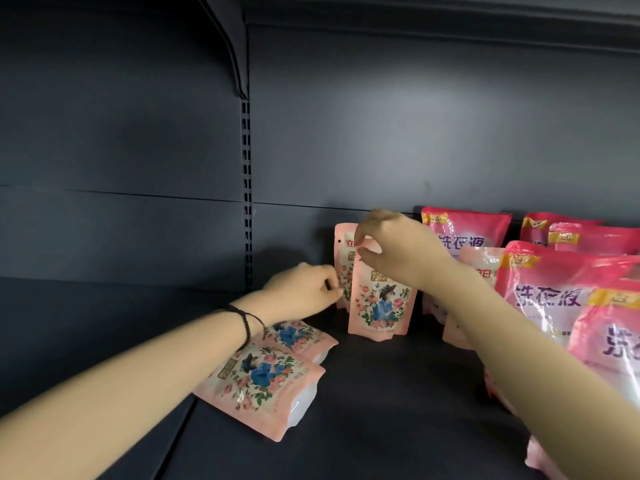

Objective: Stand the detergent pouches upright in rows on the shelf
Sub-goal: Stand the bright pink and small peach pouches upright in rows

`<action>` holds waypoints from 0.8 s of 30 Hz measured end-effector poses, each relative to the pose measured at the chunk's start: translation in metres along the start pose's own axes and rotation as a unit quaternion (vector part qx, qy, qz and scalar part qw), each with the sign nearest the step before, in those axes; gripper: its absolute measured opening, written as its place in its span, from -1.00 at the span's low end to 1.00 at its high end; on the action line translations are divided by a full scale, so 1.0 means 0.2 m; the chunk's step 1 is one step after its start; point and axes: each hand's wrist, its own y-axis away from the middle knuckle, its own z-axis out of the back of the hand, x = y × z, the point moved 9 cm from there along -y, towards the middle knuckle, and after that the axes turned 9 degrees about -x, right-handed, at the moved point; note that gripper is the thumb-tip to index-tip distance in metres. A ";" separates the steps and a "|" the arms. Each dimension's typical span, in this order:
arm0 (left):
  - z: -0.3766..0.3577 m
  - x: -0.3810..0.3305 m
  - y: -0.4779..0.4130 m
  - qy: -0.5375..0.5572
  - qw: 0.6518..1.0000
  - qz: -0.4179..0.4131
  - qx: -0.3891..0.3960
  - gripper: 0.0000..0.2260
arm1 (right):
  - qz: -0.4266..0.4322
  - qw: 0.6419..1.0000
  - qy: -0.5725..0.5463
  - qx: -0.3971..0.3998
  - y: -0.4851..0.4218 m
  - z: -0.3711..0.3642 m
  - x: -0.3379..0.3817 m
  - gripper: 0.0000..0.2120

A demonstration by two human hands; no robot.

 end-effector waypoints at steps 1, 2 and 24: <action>0.06 0.02 0.02 -0.075 0.997 -0.029 -0.004 -0.79 | 0.015 1.000 0.012 0.013 -0.01 0.00 0.01 -0.81; 0.11 0.03 0.05 -0.150 0.987 -0.062 -0.009 -0.75 | 0.039 0.999 0.022 0.029 -0.02 0.00 0.02 -0.81; 0.17 0.60 0.23 -0.322 0.942 -0.068 0.060 -0.60 | 0.065 0.939 0.037 0.336 -0.01 -0.68 0.41 -0.68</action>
